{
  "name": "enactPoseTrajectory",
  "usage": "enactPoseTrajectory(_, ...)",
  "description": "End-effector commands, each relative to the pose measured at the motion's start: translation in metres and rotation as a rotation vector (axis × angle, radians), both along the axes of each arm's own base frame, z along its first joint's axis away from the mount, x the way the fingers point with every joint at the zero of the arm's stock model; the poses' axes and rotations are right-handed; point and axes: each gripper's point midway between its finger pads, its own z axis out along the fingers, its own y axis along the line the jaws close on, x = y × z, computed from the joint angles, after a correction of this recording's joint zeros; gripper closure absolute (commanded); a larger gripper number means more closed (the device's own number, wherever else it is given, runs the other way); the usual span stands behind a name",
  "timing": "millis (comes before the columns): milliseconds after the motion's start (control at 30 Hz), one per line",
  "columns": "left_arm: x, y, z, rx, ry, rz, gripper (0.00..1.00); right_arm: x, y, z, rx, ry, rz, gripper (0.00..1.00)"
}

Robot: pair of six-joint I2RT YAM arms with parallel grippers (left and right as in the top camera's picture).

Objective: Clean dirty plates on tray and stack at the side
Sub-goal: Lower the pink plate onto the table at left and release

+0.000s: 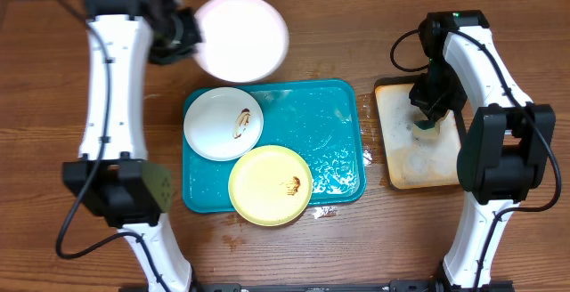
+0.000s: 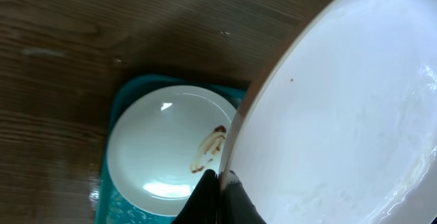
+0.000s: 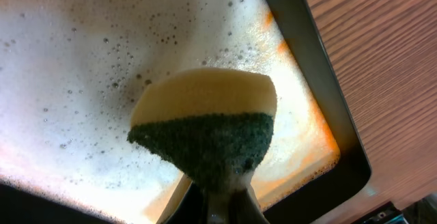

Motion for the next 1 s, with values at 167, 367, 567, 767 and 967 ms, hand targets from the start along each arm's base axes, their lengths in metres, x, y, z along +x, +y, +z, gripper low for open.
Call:
enactPoseTrajectory(167, -0.012, 0.087, 0.009, -0.035, -0.043, 0.120, 0.95, 0.002, 0.005, 0.014, 0.059, -0.036, 0.051, 0.96)
enactPoseTrajectory(367, -0.028, 0.148, -0.043, -0.025, 0.028, 0.220, 0.96, 0.002, 0.005, 0.014, 0.059, -0.036, 0.056, 0.96)
enactPoseTrajectory(567, -0.056, 0.196, -0.109, 0.023, 0.126, 0.356, 0.95, 0.002, 0.005, 0.014, 0.063, -0.030, 0.073, 0.96)
enactPoseTrajectory(767, -0.088, 0.222, -0.162, -0.029, 0.172, 0.482, 0.96, 0.002, 0.005, 0.014, 0.064, -0.030, 0.076, 0.96)
enactPoseTrajectory(967, -0.115, 0.256, -0.177, -0.031, 0.182, 0.577, 0.96, 0.001, 0.005, 0.014, 0.068, -0.024, 0.092, 0.96)
